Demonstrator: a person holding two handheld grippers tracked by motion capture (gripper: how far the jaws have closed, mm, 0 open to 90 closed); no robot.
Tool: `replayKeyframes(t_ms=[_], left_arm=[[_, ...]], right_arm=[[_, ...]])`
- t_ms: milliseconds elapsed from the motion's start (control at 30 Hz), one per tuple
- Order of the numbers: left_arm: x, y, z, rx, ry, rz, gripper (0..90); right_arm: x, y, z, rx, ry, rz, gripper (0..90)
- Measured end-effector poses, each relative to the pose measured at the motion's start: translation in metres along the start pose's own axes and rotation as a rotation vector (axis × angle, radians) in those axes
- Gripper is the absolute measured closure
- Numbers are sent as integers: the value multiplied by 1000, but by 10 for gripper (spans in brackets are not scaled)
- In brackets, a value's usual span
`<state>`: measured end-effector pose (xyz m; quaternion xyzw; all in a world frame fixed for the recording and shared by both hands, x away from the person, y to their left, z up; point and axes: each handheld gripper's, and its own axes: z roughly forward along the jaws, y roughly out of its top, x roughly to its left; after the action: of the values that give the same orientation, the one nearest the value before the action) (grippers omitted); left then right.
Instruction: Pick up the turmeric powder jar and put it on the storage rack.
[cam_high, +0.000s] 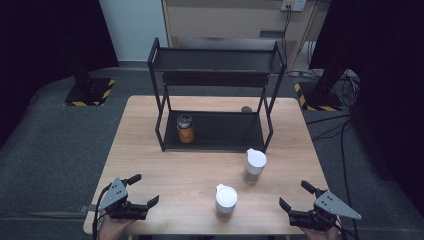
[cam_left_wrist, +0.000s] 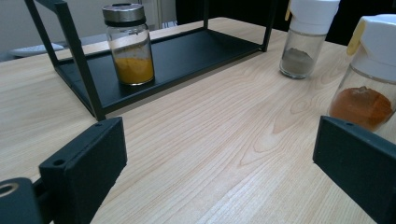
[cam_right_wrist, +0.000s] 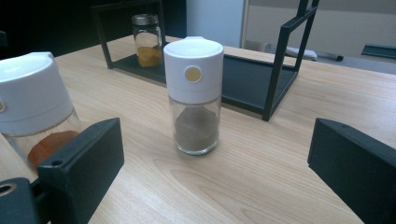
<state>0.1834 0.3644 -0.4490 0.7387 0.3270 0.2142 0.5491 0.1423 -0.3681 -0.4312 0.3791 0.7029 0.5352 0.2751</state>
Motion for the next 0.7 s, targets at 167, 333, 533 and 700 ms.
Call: replayKeyframes(t_ms=[167, 333, 533, 700], left_arm=[[1, -1, 0, -4, -2, 3, 15], [3, -3, 1, -16, -11, -7, 13], [2, -2, 2, -6, -20, 5, 13], [2, -1, 3, -5, -21, 3, 13]], right_arm=[[-1, -1, -1, -5, -9, 9, 37], [0, -1, 0, -6, -12, 4, 37], [0, -1, 0, -4, -6, 0, 38], [0, -2, 0, -6, -6, -1, 38]])
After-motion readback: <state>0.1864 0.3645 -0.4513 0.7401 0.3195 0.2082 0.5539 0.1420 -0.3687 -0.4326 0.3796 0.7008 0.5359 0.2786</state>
